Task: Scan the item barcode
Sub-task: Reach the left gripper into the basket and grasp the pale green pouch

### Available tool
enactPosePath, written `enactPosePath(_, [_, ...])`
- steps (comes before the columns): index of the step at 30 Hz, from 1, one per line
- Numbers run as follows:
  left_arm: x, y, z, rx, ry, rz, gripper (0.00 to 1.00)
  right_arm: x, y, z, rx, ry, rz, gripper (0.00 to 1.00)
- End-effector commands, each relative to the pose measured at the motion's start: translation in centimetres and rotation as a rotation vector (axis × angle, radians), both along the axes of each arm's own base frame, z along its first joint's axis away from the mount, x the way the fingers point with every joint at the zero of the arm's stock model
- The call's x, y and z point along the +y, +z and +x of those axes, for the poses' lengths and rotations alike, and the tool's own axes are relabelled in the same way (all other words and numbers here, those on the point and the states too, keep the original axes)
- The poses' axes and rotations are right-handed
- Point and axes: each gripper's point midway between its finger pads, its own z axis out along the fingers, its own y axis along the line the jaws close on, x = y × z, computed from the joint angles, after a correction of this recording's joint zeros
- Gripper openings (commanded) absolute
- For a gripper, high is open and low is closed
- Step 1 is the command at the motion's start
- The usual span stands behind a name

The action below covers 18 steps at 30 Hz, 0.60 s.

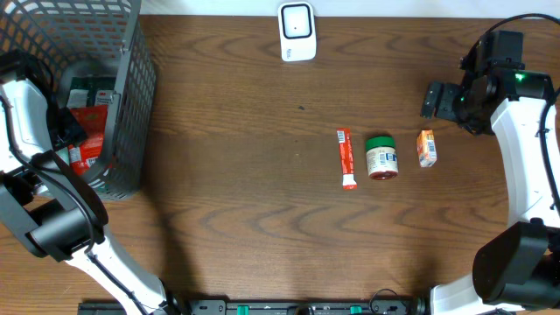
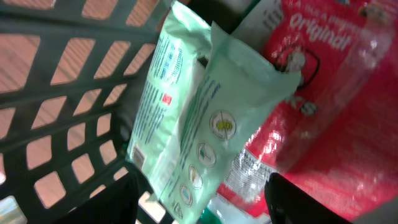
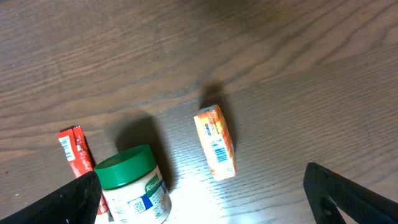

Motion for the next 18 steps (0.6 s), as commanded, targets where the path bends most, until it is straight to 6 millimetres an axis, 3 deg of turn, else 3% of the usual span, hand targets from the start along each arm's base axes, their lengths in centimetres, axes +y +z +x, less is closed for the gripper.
enactPosePath(1, [0.2,-2.0,-1.2,0.043,0.000,-0.016,0.65,-0.2,1.2,0.2,-0.033,0.002,-0.006,0.99])
enactPosePath(6, [1.0,-4.1,-2.7,0.057,0.038,-0.026,0.59,-0.2,1.2,0.2,-0.033,0.002,-0.006,0.99])
enactPosePath(9, [1.4,-4.2,-2.9,0.049,0.055,-0.022,0.50,-0.2,1.2,0.2,-0.033,0.003,-0.006,0.99])
enactPosePath(10, [1.4,-4.2,-2.9,0.047,0.055,-0.021,0.44,-0.2,1.2,0.2,-0.033,0.003,-0.006,0.99])
enactPosePath(11, [1.4,-4.2,-2.9,0.047,0.055,-0.021,0.20,-0.2,1.2,0.2,-0.033,0.002,-0.006,0.99])
enactPosePath(12, [1.4,-4.2,-2.9,0.047,0.055,-0.022,0.08,-0.2,1.2,0.2,-0.033,0.002,-0.006,0.99])
enactPosePath(15, [1.5,-3.4,-2.6,0.030,0.055,-0.010,0.07,-0.2,1.2,0.2,-0.033,0.002,-0.006,0.99])
enactPosePath(18, [2.0,-0.6,-1.8,-0.040,0.073,0.028,0.07,-0.2,1.2,0.2,-0.033,0.002,-0.006,0.99])
